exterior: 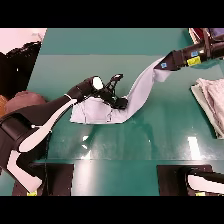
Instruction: Fold the shirts.
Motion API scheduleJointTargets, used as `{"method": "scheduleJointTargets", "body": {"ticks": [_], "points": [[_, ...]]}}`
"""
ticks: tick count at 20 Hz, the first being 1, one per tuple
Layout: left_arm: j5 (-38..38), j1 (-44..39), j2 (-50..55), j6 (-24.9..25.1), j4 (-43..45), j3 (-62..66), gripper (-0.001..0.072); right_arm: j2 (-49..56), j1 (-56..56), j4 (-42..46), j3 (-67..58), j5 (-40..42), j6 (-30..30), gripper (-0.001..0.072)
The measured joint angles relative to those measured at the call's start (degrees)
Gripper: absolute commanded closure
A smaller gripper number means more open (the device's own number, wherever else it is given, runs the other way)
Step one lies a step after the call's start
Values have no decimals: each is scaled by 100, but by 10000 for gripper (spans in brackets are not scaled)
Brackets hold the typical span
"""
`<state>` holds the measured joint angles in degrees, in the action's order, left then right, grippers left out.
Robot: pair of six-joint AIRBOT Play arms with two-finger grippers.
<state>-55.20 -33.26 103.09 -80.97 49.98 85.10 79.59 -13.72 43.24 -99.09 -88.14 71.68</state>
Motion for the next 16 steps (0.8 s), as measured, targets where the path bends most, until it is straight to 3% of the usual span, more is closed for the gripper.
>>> {"method": "scheduleJointTargets", "body": {"ticks": [7, 11, 15, 16], "points": [[-625, 428, -474, 35, 452, 417, 688, 197, -520, 33, -186, 140, 28, 699], [-1038, 1128, -1012, 44, 1008, 472, 688, 463, -1010, 33, -199, 227, 35, 698], [-1255, 2090, -1731, 42, 1410, 487, 688, 894, -1836, 26, -205, 852, 35, 695], [-1272, 2350, -1926, 42, 1456, 490, 688, 1069, -2111, 24, -208, 1161, 28, 636]]}}
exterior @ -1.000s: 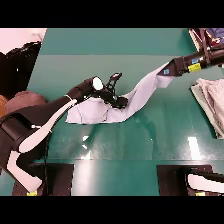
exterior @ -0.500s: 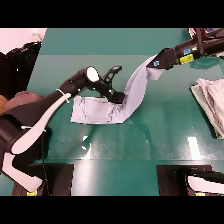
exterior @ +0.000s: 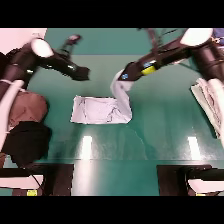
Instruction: Fold the shirts.
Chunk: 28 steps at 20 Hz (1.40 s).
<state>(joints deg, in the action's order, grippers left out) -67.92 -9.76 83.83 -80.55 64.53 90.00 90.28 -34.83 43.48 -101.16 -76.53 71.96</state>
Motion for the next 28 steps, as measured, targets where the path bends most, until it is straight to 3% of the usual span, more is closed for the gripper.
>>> {"method": "scheduleJointTargets", "body": {"ticks": [2, 3, 6, 9, 13, 16, 21, 22, 24, 28], "points": [[-44, 428, -343, 2, 61, 2, 687, 402, -584, -22, 0, 669, -133, 232], [-59, 629, -509, 2, 83, 4, 687, 601, -859, -31, -7, 1060, -236, 174], [-120, 1117, -881, 2, 129, 2, 687, 1152, -1473, -26, -267, 1982, -444, 210], [-313, 1399, -1102, 35, 129, 0, 687, 1322, -1519, 11, -542, 2039, -527, 236], [-586, 1526, -1202, 90, 72, -87, 688, 1270, -979, 426, -680, 1163, -184, 238], [-710, 1561, -1226, 96, -28, -278, 687, 1224, -487, 1062, -584, 262, 205, 289], [-828, 1574, -1237, 138, -122, -625, 687, 721, 380, 1508, 769, -319, 466, 287], [-833, 1578, -1237, 157, -138, -660, 687, 557, 544, 1547, 1165, -271, 525, 253], [-828, 1578, -1237, 179, -157, -706, 687, 190, 863, 1508, 2002, 35, 597, 8], [-739, 1578, -1237, 203, -212, -745, 688, -214, 1292, 752, 3390, 901, 651, 21]]}}
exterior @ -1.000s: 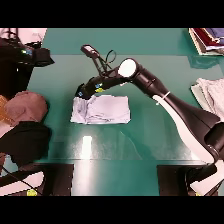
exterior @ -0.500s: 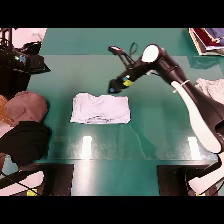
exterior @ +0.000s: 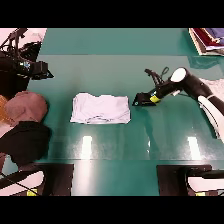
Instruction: Fold the shirts.
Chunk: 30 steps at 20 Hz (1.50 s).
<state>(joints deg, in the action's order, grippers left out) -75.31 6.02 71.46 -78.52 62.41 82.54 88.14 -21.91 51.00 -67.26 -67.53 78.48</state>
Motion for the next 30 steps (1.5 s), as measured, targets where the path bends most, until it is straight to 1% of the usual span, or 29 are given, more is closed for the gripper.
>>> {"method": "scheduleJointTargets", "body": {"ticks": [2, 6, 7, 8, 9, 11, 12, 13, 14, 18, 21, 26, 30], "points": [[37, 0, 0, 13, -48, -7, 687, 74, 52, -557, 372, 310, -164, 65], [74, 0, 0, 63, -116, -11, 688, 586, -208, -1703, 417, 511, -546, 74], [79, 0, 0, 68, -133, -11, 687, 748, -323, -1902, 315, 538, -610, 130], [81, 0, 0, 76, -138, -11, 688, 905, -444, -2039, 190, 584, -667, 163], [81, 0, 0, 81, -140, -11, 688, 1043, -551, -2142, 66, 619, -688, 166], [79, 0, 0, 85, -144, -11, 687, 1276, -761, -2243, -216, 717, -741, 388], [79, 0, 0, 85, -146, -11, 688, 1368, -848, -2229, -348, 756, -756, 467], [76, 0, 0, 85, -146, -11, 687, 1425, -914, -2249, -463, 826, -789, 606], [76, 0, 0, 87, -157, -11, 688, 1462, -968, -2304, -584, 837, -831, 698], [74, -66, 0, 90, -385, -11, 688, 1517, -872, -2367, -1016, 855, -1001, 699], [85, -420, 0, 92, -492, -11, 687, 1331, -354, -2308, -1276, 876, -1027, 699], [433, -1438, 0, 90, -570, -11, 687, 745, 1202, -1545, -1526, 686, -833, 699], [820, -2238, 0, 85, -584, -11, 687, 380, 2763, -1268, -1580, 647, -789, 699]]}}
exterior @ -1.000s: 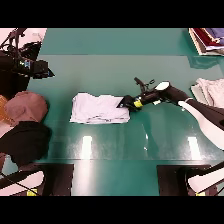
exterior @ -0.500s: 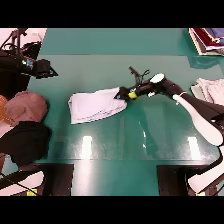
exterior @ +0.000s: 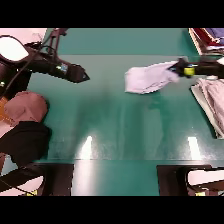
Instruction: Fold the shirts.
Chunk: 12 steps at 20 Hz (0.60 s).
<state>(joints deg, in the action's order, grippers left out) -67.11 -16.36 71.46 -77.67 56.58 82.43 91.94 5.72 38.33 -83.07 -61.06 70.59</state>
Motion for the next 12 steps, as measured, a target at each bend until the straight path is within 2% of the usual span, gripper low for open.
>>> {"method": "scheduleJointTargets", "body": {"ticks": [6, 12], "points": [[372, -796, 0, -22, -4, 0, 688, -149, 1906, 46, -15, 271, -295, 699], [498, -1003, 0, -229, -11, 0, 687, -162, 2524, 24, -219, 824, -553, 699]]}}
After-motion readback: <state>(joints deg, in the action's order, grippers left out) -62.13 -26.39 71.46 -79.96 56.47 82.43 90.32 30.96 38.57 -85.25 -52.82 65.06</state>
